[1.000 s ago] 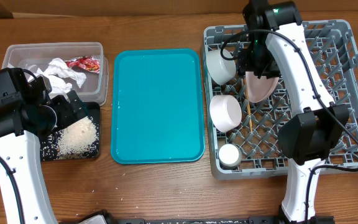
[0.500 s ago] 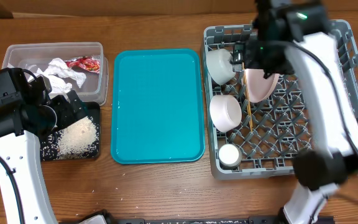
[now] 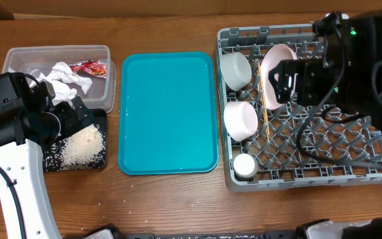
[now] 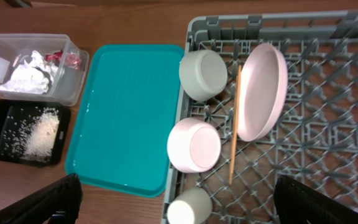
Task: Sort waste into correct bins and load items into the dishwasher
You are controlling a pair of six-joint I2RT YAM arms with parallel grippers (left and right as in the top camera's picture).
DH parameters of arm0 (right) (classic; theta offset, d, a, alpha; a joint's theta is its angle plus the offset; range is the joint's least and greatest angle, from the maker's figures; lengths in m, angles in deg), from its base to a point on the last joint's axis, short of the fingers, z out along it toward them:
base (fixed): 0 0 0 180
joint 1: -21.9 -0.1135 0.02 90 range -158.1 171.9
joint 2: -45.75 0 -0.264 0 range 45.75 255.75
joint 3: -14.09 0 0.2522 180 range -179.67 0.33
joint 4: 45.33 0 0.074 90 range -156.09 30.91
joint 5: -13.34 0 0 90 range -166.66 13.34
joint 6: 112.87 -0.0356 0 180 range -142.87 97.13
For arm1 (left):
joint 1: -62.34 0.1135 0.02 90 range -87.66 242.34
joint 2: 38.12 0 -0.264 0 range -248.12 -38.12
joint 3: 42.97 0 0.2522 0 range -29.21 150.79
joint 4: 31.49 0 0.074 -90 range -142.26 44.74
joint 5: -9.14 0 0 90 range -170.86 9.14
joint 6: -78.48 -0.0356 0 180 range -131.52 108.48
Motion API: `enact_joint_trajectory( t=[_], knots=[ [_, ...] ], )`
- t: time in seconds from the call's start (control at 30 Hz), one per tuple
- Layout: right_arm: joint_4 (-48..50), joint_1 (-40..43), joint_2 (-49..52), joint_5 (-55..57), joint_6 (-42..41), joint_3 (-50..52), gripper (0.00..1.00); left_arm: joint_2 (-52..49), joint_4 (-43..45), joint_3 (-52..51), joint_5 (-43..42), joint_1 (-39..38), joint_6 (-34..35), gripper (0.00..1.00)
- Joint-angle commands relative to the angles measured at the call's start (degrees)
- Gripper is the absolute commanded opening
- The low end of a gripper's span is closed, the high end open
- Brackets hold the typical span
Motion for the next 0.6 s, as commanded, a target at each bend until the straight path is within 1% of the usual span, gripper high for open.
enact_joint_trajectory(
  t=[0.0, 0.07, 0.13, 0.23, 0.4, 0.57],
  knots=[
    [0.1, 0.5, -4.7, 3.4, 4.1, 0.1, 1.0, 0.5, 0.2, 0.3, -0.5, 0.1, -0.7, 1.0],
    [0.9, 1.9, -7.3, 3.7, 4.1, 1.2, 1.0, 0.5, 0.2, 0.3, -0.4, 0.2, -0.7, 1.0],
    [3.9, 3.8, -10.5, 3.1, 4.0, 4.0, 1.0, 0.5, 0.2, 0.3, -0.5, 0.2, -0.7, 1.0],
    [13.3, 7.3, -17.0, 0.7, 4.1, 13.1, 1.0, 0.5, 0.2, 0.3, -0.5, 0.2, -0.7, 1.0],
    [35.5, 12.2, -31.5, -1.2, 4.1, 39.8, 1.0, 0.5, 0.2, 0.3, -0.5, 0.2, -0.7, 1.0],
    [52.5, 15.4, -43.8, -1.4, 4.1, 65.4, 1.0, 0.5, 0.2, 0.3, -0.5, 0.2, -0.7, 1.0]
  ],
)
